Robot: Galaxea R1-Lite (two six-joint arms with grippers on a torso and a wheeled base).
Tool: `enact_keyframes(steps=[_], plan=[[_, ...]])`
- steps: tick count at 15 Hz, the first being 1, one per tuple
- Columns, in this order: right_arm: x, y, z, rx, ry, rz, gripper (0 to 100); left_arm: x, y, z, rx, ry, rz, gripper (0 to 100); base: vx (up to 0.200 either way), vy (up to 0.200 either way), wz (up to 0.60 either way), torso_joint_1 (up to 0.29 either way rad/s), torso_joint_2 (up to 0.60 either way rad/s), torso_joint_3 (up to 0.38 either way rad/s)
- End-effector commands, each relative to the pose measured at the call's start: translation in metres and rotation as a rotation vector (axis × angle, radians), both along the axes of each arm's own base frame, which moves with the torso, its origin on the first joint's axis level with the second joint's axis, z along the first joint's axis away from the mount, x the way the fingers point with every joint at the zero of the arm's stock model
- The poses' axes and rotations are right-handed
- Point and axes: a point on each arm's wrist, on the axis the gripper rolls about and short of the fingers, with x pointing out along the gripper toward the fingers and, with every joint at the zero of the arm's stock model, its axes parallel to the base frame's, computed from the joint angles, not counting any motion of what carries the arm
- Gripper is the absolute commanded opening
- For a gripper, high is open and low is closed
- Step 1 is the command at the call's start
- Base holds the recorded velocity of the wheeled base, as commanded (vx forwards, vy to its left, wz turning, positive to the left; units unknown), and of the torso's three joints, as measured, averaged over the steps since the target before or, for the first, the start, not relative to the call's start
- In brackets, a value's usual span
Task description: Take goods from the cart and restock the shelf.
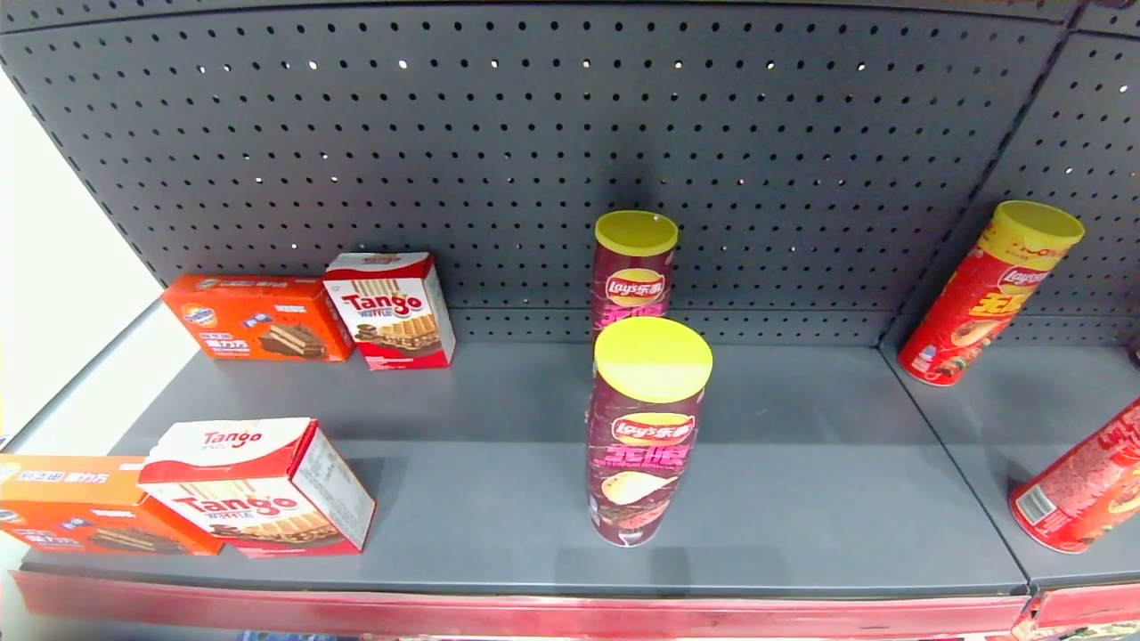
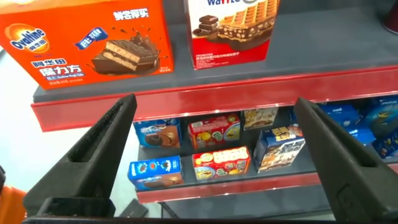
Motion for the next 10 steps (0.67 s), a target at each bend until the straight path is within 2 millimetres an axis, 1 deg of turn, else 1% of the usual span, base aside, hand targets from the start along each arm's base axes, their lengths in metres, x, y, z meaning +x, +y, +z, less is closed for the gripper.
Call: enact_keyframes(steps=[1, 2, 10], plan=[[0.0001, 0.0, 0.0, -0.001, 0.002, -0.001, 100, 0.0, 0.0, -0.0001, 0.0, 0.0, 0.001, 100, -0.2, 0.0, 0.0, -0.002, 0.0, 0.007], [0.0001, 0.0, 0.0, -0.001, 0.002, -0.001, 100, 0.0, 0.0, -0.0001, -0.002, 0.0, 0.001, 100, -0.2, 0.0, 0.0, 0.012, 0.01, 0.002], [0.0001, 0.0, 0.0002, -0.001, 0.0, -0.001, 100, 0.0, 0.0, -0.0001, -0.002, 0.0, 0.001, 100, 0.0, 0.0, 0.0, 0.0, 0.0, 0.0]])
